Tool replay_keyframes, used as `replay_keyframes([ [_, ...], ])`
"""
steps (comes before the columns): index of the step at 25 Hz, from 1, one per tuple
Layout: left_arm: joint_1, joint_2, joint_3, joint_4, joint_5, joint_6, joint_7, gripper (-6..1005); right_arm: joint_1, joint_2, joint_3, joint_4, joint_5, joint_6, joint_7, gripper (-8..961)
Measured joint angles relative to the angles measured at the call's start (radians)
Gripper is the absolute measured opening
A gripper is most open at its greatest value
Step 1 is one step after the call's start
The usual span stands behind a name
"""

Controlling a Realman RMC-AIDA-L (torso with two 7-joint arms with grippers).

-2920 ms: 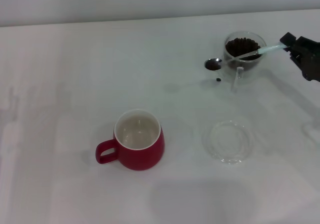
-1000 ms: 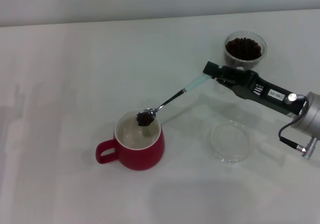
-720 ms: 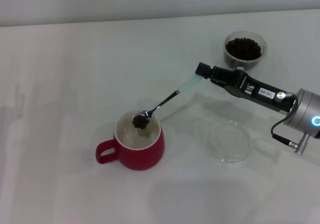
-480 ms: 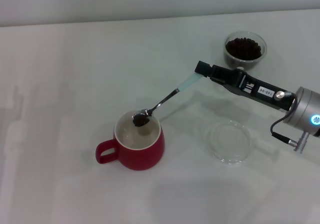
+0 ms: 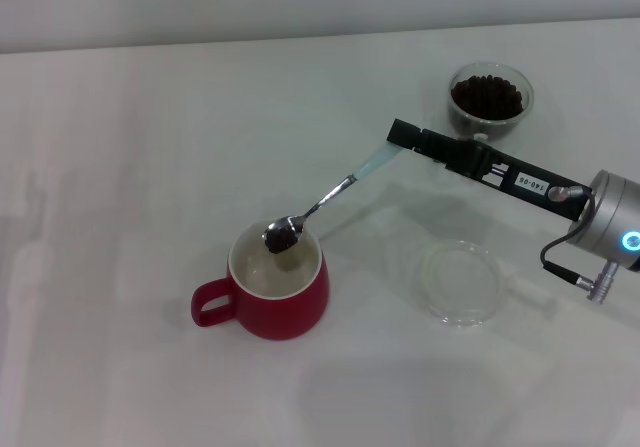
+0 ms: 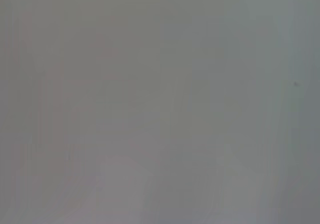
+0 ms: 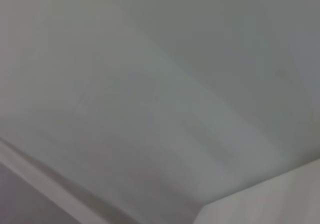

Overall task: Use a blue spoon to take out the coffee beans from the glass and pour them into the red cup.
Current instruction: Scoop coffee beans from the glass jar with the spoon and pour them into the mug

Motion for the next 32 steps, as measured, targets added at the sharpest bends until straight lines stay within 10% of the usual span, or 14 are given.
replay_keyframes([
  [32,0.002,0.001,0.000,0.000,0.000,0.000,0.000,665,-0.005,-0.003,-0.017,-0.012,0.000,-0.063,-0.291,145],
])
